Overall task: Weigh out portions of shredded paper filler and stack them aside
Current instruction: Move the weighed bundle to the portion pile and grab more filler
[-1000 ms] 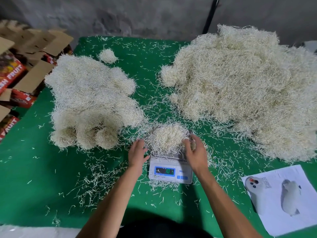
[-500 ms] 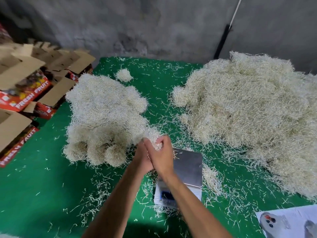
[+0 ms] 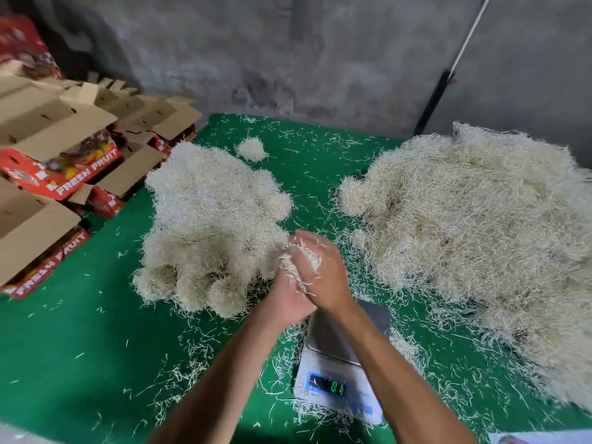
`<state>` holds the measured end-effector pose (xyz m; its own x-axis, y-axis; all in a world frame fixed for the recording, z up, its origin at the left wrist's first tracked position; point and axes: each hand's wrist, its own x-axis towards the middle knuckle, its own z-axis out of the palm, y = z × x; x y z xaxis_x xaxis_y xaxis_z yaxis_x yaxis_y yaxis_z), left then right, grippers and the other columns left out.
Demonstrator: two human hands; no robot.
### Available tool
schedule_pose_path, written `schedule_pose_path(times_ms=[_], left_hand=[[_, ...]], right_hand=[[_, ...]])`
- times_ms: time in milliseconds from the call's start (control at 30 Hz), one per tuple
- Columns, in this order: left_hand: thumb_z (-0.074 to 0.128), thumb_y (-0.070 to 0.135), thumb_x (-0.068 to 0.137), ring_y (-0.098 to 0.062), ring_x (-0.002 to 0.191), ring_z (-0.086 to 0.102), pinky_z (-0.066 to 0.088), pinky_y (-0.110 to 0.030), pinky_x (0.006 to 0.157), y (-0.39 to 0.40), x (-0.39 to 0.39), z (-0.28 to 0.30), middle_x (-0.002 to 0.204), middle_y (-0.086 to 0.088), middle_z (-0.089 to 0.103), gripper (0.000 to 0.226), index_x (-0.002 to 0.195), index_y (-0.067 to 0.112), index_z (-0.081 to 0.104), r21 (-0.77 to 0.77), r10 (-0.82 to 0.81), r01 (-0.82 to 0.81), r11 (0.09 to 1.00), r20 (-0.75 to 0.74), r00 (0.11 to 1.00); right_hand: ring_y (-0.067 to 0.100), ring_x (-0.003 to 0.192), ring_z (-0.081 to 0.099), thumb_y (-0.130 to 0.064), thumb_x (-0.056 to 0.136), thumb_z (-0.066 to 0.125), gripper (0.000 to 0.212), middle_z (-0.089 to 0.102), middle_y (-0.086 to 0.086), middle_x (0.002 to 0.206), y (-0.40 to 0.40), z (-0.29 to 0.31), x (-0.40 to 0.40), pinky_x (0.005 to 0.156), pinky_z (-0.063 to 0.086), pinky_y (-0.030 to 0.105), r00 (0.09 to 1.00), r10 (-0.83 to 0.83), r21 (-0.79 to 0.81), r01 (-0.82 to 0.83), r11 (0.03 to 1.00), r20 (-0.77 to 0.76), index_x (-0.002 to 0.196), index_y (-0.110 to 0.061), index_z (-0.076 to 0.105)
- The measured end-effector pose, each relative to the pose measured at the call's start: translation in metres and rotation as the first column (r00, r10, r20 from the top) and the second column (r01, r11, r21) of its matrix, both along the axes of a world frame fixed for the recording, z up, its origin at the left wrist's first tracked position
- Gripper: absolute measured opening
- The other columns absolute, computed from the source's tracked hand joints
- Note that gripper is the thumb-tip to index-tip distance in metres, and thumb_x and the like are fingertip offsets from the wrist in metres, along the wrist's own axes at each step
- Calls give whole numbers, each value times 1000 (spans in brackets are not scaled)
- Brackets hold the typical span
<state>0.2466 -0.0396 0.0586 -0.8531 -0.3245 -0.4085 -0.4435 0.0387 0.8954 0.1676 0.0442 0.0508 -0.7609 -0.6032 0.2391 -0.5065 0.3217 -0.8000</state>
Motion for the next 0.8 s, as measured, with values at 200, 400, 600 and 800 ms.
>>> schedule_pose_path(times_ms=[200, 400, 600, 800], left_hand=[[31, 25, 112, -28, 136, 51, 37, -17, 109, -17, 6, -14, 153, -27, 39, 43, 149, 4, 39, 614, 418, -399, 681, 122, 900], [39, 57, 103, -38, 106, 70, 56, -50, 92, -42, 16, -4, 120, -26, 69, 64, 125, 2, 62, 826, 352, -334, 453, 179, 919], [30, 76, 94, -40, 116, 66, 46, -55, 107, -80, 37, -20, 123, -26, 67, 95, 124, -6, 67, 853, 366, -434, 290, 320, 874], [19, 73, 98, -39, 135, 47, 32, -64, 114, -109, 54, -41, 147, -22, 49, 88, 152, 4, 35, 818, 415, -493, 298, 354, 838]], right_hand=[[-9, 141, 32, -49, 103, 48, 46, 46, -14, 154, -14, -11, 39, 124, 17, 27, 963, 224, 86, -213, 973, -151, 145, -33, 57], [2, 135, 51, -56, 103, 51, 45, 60, -11, 144, -30, -11, 32, 127, 17, 39, 978, 125, 78, -113, 991, -166, 136, -29, 65], [1, 61, 52, -37, 98, 60, 31, 52, -16, 73, -68, -36, 50, 59, 40, 11, 969, 116, 165, -81, 983, -219, 106, -8, 69], [8, 48, 62, -78, 94, 31, 82, 61, 10, 55, -112, -33, 18, 60, 59, 33, 988, 130, 533, -68, 844, -80, 133, -12, 60]])
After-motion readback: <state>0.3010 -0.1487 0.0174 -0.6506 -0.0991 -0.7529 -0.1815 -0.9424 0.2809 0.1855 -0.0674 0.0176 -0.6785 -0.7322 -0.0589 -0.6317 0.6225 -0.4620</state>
